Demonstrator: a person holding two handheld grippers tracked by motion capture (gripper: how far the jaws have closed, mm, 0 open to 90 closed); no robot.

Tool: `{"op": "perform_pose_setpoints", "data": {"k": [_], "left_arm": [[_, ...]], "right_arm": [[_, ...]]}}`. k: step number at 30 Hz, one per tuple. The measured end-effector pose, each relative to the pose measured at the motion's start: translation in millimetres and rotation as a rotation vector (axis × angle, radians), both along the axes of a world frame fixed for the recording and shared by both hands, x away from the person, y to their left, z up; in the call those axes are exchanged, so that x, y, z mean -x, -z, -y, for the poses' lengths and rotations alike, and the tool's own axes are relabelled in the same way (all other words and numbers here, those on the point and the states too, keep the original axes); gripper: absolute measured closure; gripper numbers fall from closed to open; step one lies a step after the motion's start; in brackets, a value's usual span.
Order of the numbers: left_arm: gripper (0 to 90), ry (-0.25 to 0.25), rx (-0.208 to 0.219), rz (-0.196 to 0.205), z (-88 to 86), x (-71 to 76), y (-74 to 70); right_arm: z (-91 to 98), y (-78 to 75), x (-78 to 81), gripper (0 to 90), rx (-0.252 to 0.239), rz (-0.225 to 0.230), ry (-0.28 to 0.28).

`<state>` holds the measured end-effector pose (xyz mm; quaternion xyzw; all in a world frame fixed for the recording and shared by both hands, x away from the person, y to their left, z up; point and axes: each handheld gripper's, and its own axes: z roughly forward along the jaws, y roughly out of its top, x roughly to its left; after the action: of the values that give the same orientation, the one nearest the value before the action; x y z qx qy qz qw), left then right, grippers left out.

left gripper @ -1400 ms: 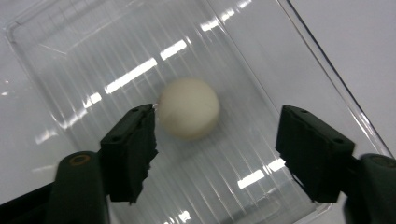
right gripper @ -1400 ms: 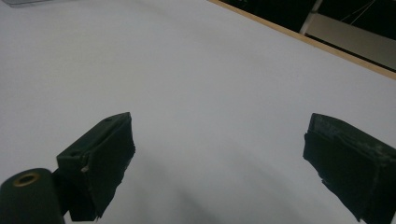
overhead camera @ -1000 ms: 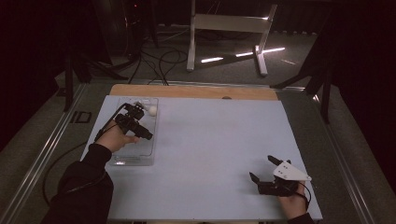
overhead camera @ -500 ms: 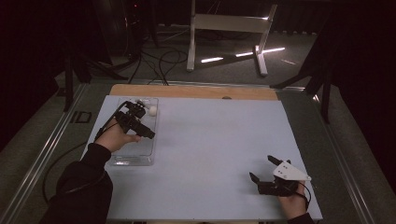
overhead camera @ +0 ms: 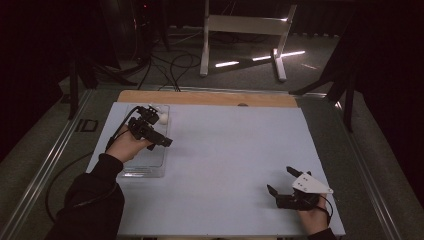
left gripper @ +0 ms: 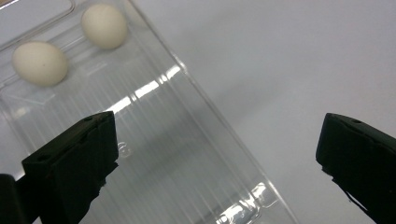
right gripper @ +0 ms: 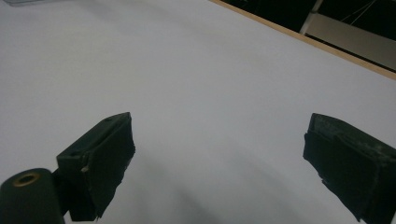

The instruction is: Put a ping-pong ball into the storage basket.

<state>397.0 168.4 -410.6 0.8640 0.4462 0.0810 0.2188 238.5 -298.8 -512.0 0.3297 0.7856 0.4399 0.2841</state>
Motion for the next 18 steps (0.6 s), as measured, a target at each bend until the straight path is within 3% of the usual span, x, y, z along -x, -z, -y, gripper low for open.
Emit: {"op": "perform_pose_setpoints", "data": {"k": [7, 18], "left_arm": [[0.2, 0.036, 0.029, 0.004, 5.5, 1.0, -2.1], [0.2, 0.113, 0.086, 0.045, 17.7, 4.6, -9.3]], "right_arm": [[0.3, 0.3, 0.1, 8.6, -0.004, -0.004, 0.002], [2.2, 1.5, -0.8, 8.6, -0.015, -0.006, 0.004]]}}
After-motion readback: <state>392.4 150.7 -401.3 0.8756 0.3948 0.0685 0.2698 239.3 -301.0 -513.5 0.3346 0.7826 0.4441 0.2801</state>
